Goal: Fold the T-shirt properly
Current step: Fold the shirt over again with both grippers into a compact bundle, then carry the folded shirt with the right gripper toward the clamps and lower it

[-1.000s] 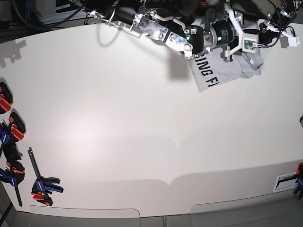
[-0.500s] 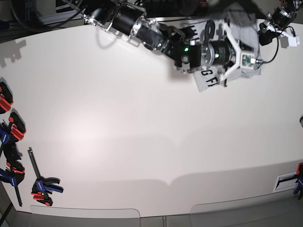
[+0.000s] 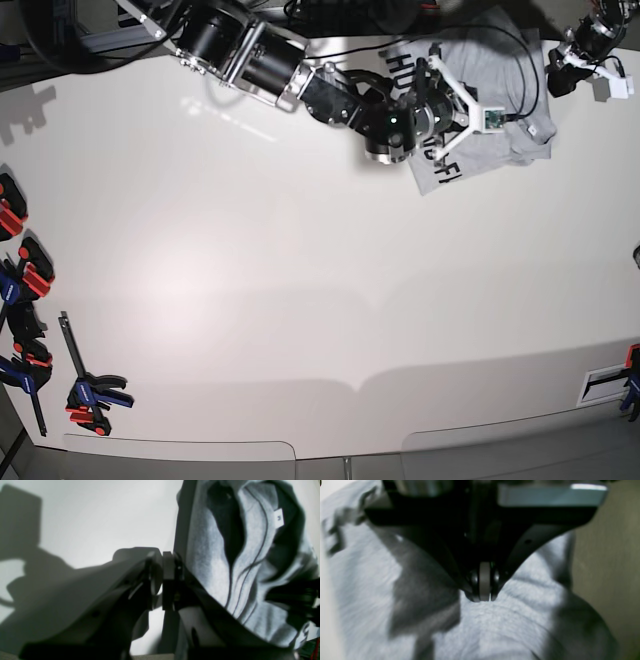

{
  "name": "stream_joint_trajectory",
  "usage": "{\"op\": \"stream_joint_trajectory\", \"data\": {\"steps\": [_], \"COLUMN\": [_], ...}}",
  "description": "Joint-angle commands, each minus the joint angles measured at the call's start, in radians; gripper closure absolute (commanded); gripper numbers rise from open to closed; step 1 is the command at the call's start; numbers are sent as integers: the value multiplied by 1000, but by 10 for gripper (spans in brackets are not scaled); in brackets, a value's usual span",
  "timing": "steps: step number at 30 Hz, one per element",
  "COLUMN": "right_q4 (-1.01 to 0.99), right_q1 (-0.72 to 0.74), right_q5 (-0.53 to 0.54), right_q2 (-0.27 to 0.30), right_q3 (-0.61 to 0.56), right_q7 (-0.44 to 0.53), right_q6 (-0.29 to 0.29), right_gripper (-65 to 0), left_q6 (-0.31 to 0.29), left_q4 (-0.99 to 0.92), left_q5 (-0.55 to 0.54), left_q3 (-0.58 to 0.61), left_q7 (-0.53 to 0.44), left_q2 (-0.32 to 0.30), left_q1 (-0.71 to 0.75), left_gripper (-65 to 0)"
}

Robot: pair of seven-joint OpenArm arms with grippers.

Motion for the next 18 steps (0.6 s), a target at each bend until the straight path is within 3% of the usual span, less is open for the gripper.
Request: {"op": "stream_joint_trajectory", "data": {"steps": [1,5,9,15,18], "right_q4": [-19,-142,-177,-161,-142], "right_q1": [14,15,14,14,14], "right_q5": [2,-86,-138,-128,-129], "right_q2": [-15,-15,-15,-15,-15], "right_q3": [0,26,143,469,658], "right_q7": [-13,-28,-66,-144,-211], "right_q6": [6,3,-100,-163,-220], "right_gripper": [0,0,0,0,0], "left_q6": [-9,-9,-9,-9,-9], "left_q4": [15,15,15,15,15], "left_q5": [-18,-18,-18,-21,-21], "left_q3": [-6,-6,-6,-6,-6], "left_q7": [-20,-20,-20,-35,-35], "left_q2": [-19,-19,-19,-20,-19], "left_q1": [6,6,6,6,6], "left_gripper": [-41,-41,-41,-41,-41]}}
